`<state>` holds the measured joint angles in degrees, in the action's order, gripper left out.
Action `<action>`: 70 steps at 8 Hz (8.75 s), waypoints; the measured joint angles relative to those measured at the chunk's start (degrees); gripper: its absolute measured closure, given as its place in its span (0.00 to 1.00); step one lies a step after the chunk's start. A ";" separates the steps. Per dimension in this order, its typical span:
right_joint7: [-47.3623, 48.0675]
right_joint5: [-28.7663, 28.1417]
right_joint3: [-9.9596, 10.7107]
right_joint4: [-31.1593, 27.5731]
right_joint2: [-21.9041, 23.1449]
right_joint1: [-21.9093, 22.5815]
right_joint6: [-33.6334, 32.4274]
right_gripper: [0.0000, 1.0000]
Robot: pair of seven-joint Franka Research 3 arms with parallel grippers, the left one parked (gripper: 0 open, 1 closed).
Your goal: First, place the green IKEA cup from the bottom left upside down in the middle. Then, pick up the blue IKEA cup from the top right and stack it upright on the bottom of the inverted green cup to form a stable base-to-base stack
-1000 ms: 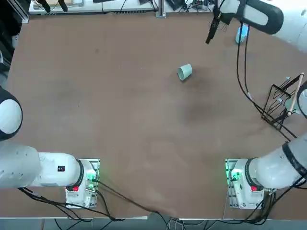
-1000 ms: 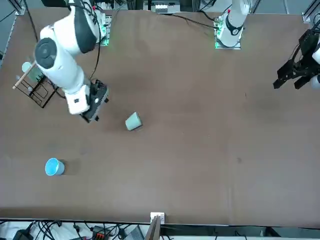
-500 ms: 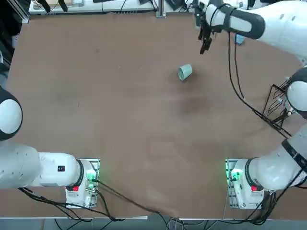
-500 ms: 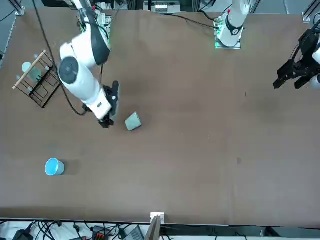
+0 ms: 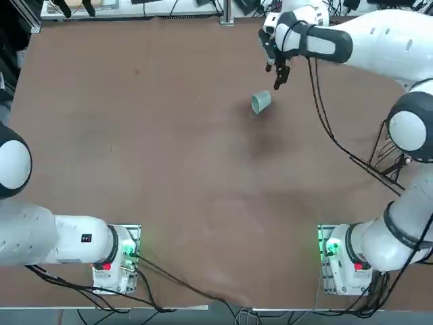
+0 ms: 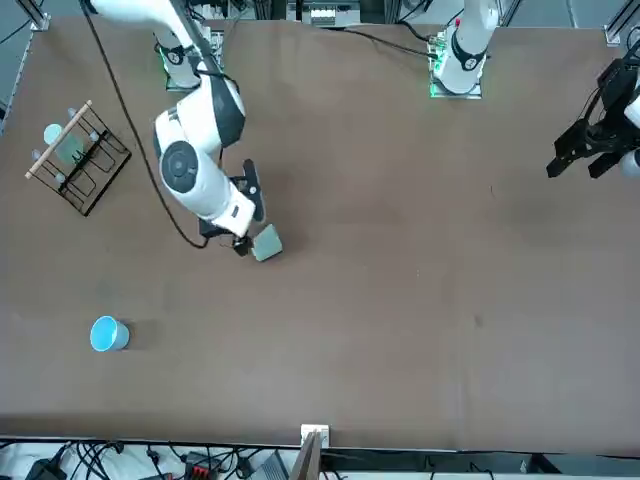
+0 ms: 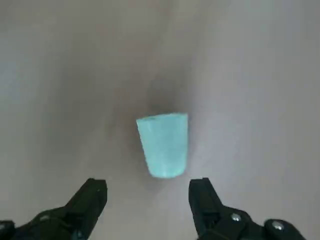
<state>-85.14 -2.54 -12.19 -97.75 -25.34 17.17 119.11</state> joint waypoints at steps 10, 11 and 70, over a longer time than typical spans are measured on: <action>-4.15 5.08 1.60 6.76 -13.00 2.17 3.90 0.00; -4.22 5.48 1.65 6.76 -13.40 2.18 4.19 0.00; 44.60 41.26 19.87 10.96 -15.15 11.08 -30.84 0.14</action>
<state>-40.54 38.73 7.68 -86.79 -40.49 28.25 88.27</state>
